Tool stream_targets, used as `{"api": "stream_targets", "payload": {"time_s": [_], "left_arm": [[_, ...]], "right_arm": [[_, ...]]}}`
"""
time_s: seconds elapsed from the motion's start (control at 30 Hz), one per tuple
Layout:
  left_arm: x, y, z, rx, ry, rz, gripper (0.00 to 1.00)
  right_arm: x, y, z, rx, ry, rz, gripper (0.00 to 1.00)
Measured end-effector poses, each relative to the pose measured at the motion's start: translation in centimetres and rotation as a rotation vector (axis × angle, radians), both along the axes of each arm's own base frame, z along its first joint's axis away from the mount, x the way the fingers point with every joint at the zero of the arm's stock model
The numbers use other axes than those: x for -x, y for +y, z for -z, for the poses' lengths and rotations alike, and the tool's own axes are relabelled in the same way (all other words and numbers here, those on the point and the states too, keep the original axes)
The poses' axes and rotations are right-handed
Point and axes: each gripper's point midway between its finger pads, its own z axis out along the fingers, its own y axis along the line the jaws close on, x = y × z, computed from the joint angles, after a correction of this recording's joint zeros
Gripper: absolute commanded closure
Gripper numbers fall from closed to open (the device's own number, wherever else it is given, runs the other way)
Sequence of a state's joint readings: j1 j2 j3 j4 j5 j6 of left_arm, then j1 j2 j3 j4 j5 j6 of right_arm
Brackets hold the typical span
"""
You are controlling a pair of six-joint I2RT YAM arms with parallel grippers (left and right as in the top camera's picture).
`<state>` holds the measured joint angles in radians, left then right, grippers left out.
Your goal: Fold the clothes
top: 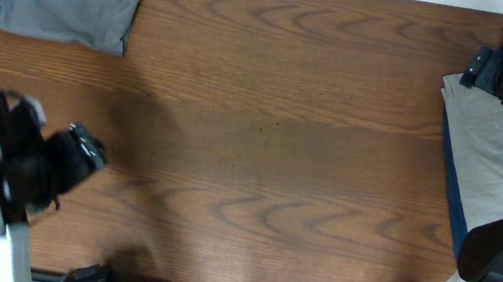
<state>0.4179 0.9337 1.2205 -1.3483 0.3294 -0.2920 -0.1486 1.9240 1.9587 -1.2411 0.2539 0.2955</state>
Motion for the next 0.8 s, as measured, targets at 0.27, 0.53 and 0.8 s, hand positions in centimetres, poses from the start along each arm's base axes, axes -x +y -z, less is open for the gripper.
{"api": "stream_targets", "payload": {"time_s": [0.27,0.53,0.8], "left_arm": [[2.8,-1.3,-2.2,-0.061,-0.132,0.004,0.02],[3.6,-1.3,-2.1,-0.077,-0.128,0.003,0.02],[3.4,-2.1,-0.3,-0.089,-0.130,0.070,0.02]], "right_arm": [[0.0,0.0,0.0,0.000,0.000,0.000,0.01],[0.0,0.0,0.0,0.000,0.000,0.000,0.01],[0.0,0.0,0.0,0.000,0.000,0.000,0.01]]}}
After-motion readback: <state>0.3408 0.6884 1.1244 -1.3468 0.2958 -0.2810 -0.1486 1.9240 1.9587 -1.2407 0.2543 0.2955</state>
